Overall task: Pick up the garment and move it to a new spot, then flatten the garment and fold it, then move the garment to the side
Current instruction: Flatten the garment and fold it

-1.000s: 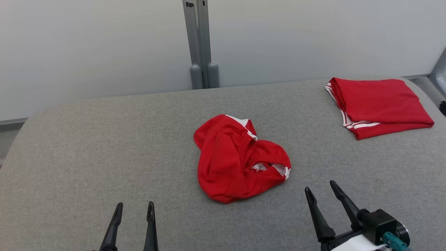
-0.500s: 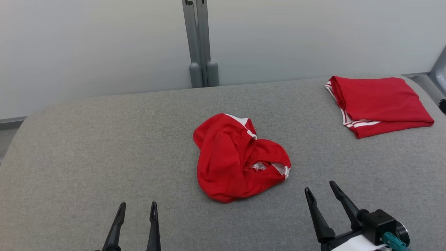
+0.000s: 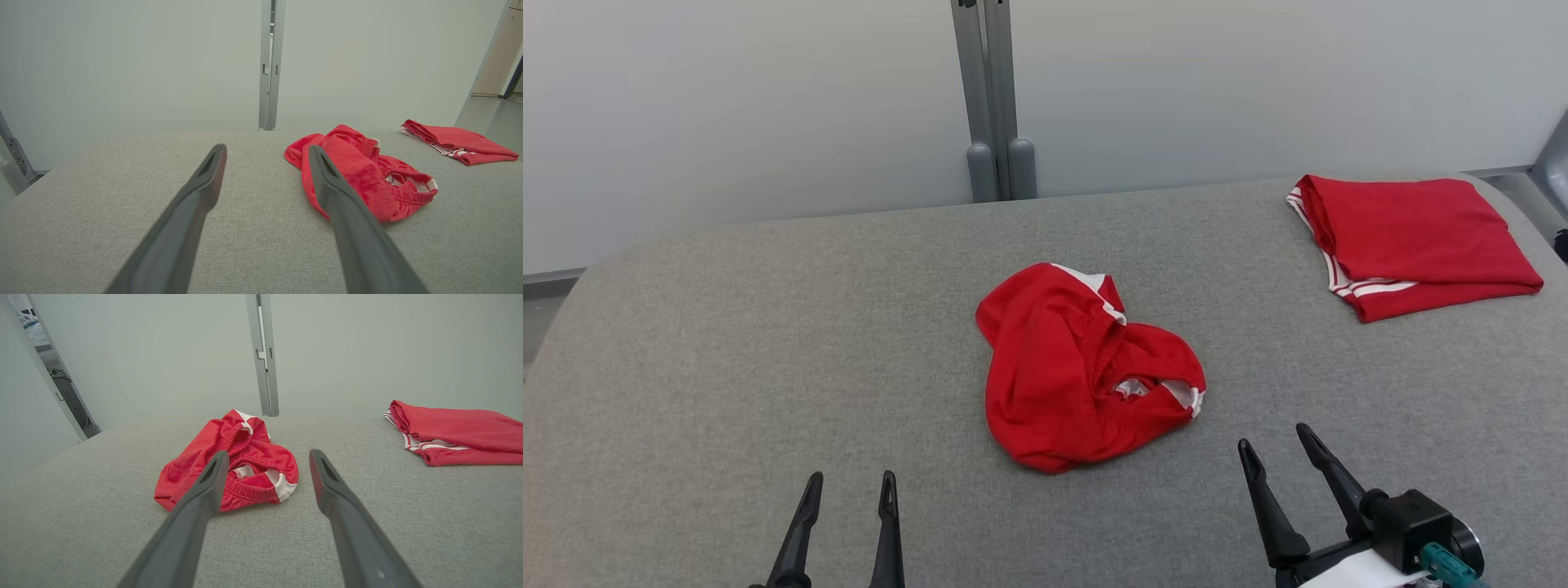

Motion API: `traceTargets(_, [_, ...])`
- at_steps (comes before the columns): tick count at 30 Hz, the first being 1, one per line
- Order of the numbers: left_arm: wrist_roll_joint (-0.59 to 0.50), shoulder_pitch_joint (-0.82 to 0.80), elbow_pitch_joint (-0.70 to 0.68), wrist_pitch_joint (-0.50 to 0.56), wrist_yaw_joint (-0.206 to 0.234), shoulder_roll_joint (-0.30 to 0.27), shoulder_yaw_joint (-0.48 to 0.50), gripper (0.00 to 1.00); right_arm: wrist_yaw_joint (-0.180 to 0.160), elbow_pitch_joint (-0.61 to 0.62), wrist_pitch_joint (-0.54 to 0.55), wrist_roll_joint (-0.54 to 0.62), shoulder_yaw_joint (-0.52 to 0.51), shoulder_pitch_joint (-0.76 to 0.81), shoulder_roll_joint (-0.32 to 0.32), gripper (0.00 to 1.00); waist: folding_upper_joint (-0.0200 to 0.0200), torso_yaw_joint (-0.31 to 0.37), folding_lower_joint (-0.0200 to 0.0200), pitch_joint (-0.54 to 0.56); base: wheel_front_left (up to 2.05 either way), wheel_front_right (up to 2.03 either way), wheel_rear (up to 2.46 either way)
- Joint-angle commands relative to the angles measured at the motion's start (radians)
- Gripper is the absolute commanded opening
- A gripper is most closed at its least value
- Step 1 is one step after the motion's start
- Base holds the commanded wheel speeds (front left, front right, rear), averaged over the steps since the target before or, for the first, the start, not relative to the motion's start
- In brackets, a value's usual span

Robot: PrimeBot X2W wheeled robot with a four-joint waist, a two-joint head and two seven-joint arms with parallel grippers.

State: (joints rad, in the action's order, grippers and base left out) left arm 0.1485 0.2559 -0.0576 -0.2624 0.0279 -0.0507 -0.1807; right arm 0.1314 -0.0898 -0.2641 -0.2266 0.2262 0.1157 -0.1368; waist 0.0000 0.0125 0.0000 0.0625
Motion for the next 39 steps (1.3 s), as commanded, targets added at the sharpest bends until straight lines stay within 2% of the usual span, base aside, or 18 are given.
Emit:
traceTargets(1, [-0.001, -0.009, -0.002, -0.003, 0.005, 0.0, -0.001, 1.0, -0.002, 0.001, 0.0, -0.001, -0.001, -0.007, 0.0, 1.0, 0.0, 0.0, 0.0, -0.002, 0.0, 0.0, 0.0])
traceTargets(11, [-0.007, -0.011, 0.002, -0.003, 0.005, 0.0, -0.008, 1.0, -0.002, 0.0, 0.0, -0.001, -0.002, -0.009, -0.002, 1.0, 0.0, 0.004, 0.0, -0.008, 0.0, 0.0, 0.0])
traceTargets(16, [-0.026, -0.034, 0.012, -0.003, -0.024, 0.0, -0.037, 1.0, -0.002, 0.0, 0.0, 0.011, -0.026, -0.019, 0.0, 1.0, 0.0, 0.022, 0.0, -0.024, 0.0, 0.0, 0.0])
traceTargets(20, [-0.048, -0.076, 0.064, -0.003, -0.075, 0.0, -0.098, 1.0, -0.002, 0.006, 0.0, 0.013, -0.056, -0.027, -0.009, 1.0, 0.0, 0.048, 0.0, -0.052, 0.0, 0.0, 0.0])
traceTargets(23, [-0.065, -0.142, 0.121, -0.003, -0.102, -0.001, -0.157, 1.0, -0.002, 0.012, 0.0, 0.015, -0.069, -0.038, -0.021, 1.0, 0.0, 0.077, 0.0, -0.081, 0.0, 0.0, 0.0])
traceTargets(30, [-0.057, -0.346, 0.27, 0.003, -0.134, -0.002, -0.31, 1.0, -0.002, 0.026, 0.0, 0.017, -0.104, -0.076, -0.036, 1.0, 0.0, 0.154, 0.0, -0.198, 0.0, 0.0, 0.0])
traceTargets(39, [0.019, -0.635, 0.422, 0.144, -0.156, -0.003, -0.453, 1.0, -0.002, 0.042, 0.0, 0.022, -0.134, -0.153, -0.02, 1.0, 0.0, 0.25, 0.0, -0.349, 0.0, 0.0, 0.0])
